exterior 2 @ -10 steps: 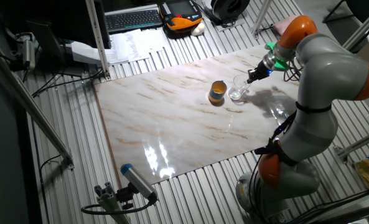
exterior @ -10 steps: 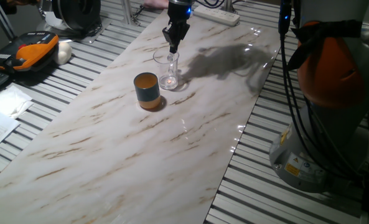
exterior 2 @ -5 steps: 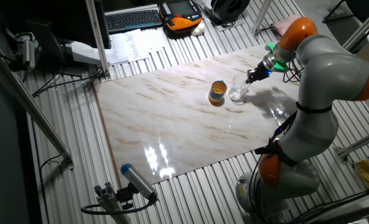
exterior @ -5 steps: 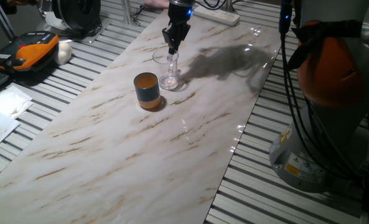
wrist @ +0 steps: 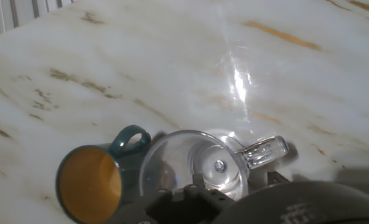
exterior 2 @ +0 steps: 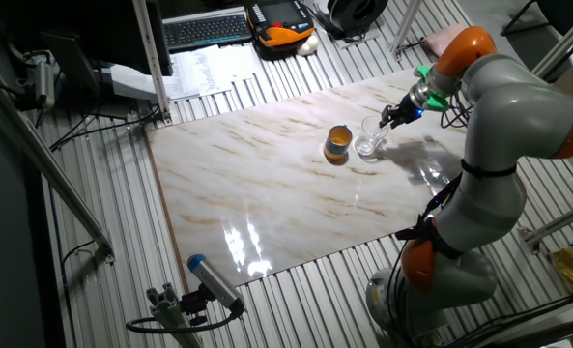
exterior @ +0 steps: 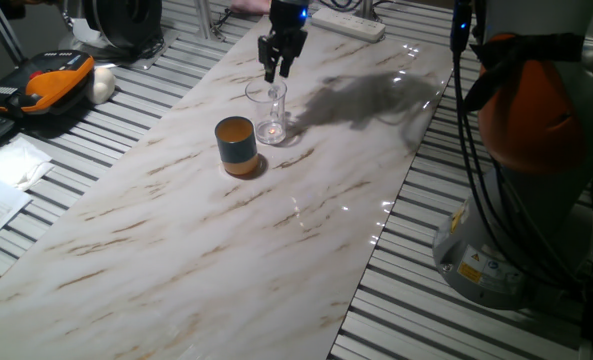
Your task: Pour the water from one cup into another empty cup
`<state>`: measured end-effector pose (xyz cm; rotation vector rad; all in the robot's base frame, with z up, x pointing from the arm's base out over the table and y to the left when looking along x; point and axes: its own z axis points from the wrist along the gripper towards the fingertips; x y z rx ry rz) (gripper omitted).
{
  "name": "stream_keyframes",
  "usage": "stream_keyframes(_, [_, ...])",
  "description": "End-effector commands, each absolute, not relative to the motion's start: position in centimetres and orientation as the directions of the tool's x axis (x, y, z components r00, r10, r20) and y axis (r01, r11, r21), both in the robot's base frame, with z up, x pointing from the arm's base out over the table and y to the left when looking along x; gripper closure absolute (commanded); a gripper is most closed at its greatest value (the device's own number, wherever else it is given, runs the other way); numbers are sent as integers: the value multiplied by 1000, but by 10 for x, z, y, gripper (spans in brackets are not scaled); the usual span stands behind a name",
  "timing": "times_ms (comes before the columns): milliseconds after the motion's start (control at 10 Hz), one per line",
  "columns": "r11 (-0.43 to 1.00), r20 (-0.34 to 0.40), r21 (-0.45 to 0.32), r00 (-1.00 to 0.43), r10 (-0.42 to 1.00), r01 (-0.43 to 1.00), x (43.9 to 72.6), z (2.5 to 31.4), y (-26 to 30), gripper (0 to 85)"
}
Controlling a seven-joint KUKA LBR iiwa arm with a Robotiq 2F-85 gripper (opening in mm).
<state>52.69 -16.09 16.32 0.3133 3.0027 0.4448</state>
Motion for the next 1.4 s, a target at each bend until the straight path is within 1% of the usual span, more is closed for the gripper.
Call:
stream_keyframes(0, [937, -56, 295, -975, 215, 190, 528, 168, -159, 340])
stream_keyframes(100, [941, -56, 283, -977, 208, 184, 529, 175, -156, 340])
stream_keyframes(200, [945, -54, 270, -977, 206, 185, 530, 184, -153, 510])
stream_keyframes(300, [952, -56, 249, -979, 196, 176, 530, 195, -149, 510])
stream_keyframes(400, [960, -49, 224, -981, 185, 170, 530, 206, -143, 680])
stream_keyframes(500, [973, -48, 171, -986, 163, 152, 532, 218, -134, 850])
stream_keyframes(900, [984, -37, 94, -987, 155, 151, 539, 245, -98, 850])
stream_keyframes(1100, [981, -35, 95, -984, 173, 169, 543, 249, -81, 850])
stream_keyframes(1300, [978, -26, 114, -983, 181, 177, 545, 259, -64, 850])
